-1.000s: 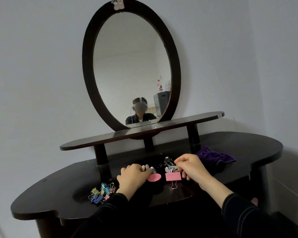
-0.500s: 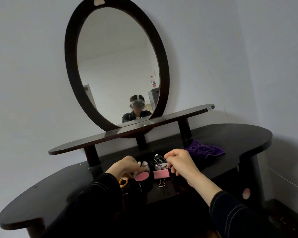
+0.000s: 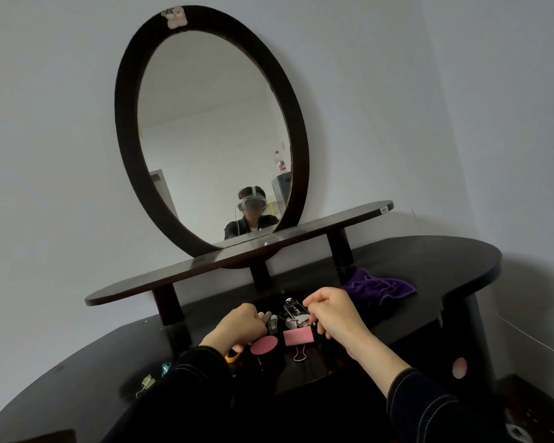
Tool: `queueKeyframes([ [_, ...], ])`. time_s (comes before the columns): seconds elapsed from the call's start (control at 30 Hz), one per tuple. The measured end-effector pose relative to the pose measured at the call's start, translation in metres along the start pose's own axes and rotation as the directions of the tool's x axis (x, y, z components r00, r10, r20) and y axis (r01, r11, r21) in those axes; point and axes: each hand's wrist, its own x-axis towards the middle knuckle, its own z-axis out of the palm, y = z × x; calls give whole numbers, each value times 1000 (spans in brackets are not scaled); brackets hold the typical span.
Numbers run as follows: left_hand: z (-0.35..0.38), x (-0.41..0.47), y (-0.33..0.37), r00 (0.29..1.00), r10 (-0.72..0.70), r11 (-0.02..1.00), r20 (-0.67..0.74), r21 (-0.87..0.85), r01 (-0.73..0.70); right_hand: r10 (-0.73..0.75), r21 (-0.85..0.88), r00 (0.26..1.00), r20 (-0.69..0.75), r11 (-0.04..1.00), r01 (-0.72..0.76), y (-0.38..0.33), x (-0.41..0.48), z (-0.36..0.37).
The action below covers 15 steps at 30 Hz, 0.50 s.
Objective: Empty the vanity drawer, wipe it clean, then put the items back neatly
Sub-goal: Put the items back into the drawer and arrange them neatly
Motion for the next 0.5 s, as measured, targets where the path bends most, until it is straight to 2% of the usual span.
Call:
queueKeyframes([
  [0.13,0,-1,-2,999,13,999,-30,-42,-14,-12,-13,999,-30,1000,12,3,1,0],
  [0.27,1,-6,-5,998,29,987,-55,-154,-37,-88,-188,994,-72,979,73,8,9,0],
  [0.33,1,-10,-7,997,49,968,-53,-244,-60,-116,-285,993,-38,953,100,9,14,2],
  [0.43,1,-16,-10,994,41,903,-105,-423,-81,-158,-500,985,74,848,174,8,19,8],
  [0.5,1,-18,-14,984,-38,796,-173,-601,-75,-171,-584,980,101,787,197,7,21,12],
])
